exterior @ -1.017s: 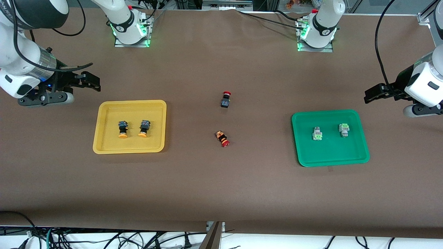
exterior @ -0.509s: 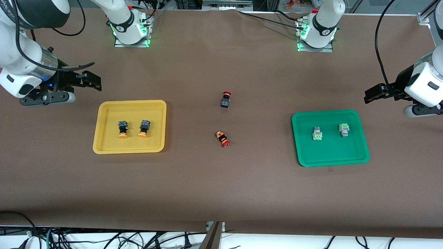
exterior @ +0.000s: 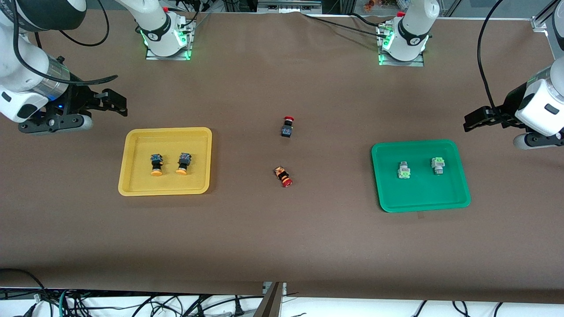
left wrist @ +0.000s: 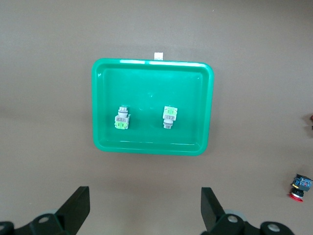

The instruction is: Place green and yellow buttons in trays

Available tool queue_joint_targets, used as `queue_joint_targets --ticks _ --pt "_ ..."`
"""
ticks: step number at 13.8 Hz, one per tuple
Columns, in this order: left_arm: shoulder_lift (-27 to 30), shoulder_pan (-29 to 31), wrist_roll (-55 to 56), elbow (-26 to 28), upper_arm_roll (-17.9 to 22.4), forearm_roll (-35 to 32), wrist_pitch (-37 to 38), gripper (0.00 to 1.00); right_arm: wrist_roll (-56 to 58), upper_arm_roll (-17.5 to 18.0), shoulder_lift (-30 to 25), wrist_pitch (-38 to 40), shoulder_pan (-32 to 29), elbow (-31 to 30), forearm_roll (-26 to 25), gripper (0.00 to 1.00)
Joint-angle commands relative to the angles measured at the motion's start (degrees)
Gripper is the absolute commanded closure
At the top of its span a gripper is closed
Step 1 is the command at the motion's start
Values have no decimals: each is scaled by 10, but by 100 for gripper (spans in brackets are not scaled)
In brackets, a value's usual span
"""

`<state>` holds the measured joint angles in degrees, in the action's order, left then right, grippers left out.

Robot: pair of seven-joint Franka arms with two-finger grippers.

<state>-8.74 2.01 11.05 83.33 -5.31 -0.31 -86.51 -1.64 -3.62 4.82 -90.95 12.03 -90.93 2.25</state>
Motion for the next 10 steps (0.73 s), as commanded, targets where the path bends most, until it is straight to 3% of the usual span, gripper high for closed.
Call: queue_joint_targets --ticks 1,10 --pt "-9 -2 -10 -19 2 3 6 0 4 -6 8 9 0 27 -8 1" --pt "-9 0 -10 -19 2 4 6 0 1 -9 17 -6 -2 29 -10 1"
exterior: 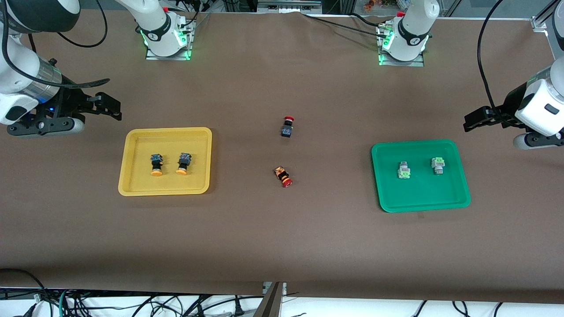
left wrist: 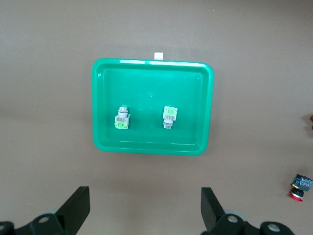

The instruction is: Place green and yellow buttons in trays

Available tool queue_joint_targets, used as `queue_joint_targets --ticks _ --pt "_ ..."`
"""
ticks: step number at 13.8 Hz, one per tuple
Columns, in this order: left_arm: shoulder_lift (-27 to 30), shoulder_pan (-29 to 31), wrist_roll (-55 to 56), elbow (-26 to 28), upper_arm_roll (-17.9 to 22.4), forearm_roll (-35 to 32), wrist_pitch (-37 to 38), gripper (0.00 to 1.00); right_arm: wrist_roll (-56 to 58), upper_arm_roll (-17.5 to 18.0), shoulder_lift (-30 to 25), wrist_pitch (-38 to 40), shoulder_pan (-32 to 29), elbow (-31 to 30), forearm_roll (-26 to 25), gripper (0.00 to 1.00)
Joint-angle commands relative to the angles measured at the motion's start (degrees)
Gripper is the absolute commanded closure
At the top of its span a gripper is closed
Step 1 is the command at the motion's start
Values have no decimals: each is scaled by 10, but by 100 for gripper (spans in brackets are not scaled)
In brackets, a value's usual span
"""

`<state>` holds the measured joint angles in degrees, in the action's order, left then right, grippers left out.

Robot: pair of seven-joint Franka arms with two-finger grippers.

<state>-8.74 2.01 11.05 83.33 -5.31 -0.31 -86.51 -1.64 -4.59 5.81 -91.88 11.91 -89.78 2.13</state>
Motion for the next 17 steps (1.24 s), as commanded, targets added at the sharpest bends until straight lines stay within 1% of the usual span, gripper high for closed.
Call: queue_joint_targets --ticks 1,17 --pt "-9 0 -10 -19 2 4 6 0 1 1 7 0 0 17 -9 1" --pt "-10 1 -10 -19 2 7 6 0 6 2 7 5 6 10 -10 1"
